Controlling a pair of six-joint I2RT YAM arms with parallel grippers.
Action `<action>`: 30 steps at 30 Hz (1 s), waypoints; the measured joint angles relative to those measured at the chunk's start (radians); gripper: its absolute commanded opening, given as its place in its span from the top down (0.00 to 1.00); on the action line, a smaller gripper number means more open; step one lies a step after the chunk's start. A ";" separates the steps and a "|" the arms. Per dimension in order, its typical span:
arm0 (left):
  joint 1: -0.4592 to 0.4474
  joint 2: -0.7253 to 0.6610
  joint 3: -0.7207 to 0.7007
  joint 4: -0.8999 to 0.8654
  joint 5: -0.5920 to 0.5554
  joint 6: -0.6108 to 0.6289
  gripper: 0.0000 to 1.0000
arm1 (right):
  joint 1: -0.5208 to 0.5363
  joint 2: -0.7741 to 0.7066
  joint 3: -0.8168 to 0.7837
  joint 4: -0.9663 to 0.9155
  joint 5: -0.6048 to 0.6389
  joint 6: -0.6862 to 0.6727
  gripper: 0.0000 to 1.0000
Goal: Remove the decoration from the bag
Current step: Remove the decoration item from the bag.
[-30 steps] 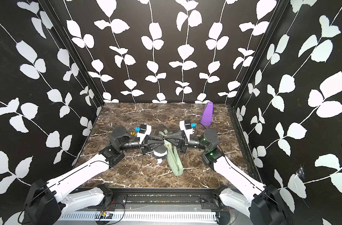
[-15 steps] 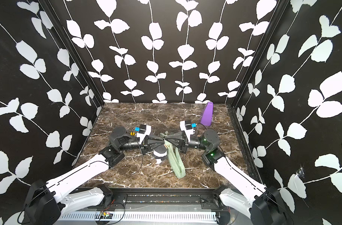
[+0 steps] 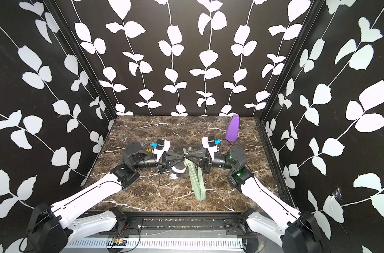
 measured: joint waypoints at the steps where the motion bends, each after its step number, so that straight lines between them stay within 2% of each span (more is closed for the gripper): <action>1: 0.000 0.000 0.000 -0.003 0.001 0.004 0.79 | 0.000 0.000 0.000 -0.002 0.000 0.000 1.00; 3: 0.000 0.000 0.000 -0.007 0.001 0.008 0.77 | 0.000 -0.001 0.000 -0.006 -0.002 -0.001 1.00; 6: 0.000 0.000 0.001 -0.011 0.005 0.014 0.66 | 0.000 -0.001 0.000 -0.008 -0.007 -0.002 1.00; 9: -0.001 0.000 0.006 -0.020 0.011 0.019 0.66 | 0.000 -0.001 0.000 -0.008 -0.015 -0.003 1.00; 11: -0.001 0.000 0.010 -0.024 0.018 0.019 0.69 | 0.000 -0.001 0.000 -0.008 -0.021 -0.003 1.00; 15: -0.001 0.001 0.013 -0.027 0.032 0.019 0.83 | 0.000 -0.002 0.000 -0.005 -0.032 -0.003 1.00; 21: -0.001 0.003 0.013 -0.032 0.051 0.021 1.00 | 0.000 -0.010 0.000 -0.003 -0.047 -0.003 1.00; 30: -0.001 0.003 0.013 -0.028 0.049 0.010 1.00 | 0.000 -0.013 0.000 -0.003 -0.052 -0.003 1.00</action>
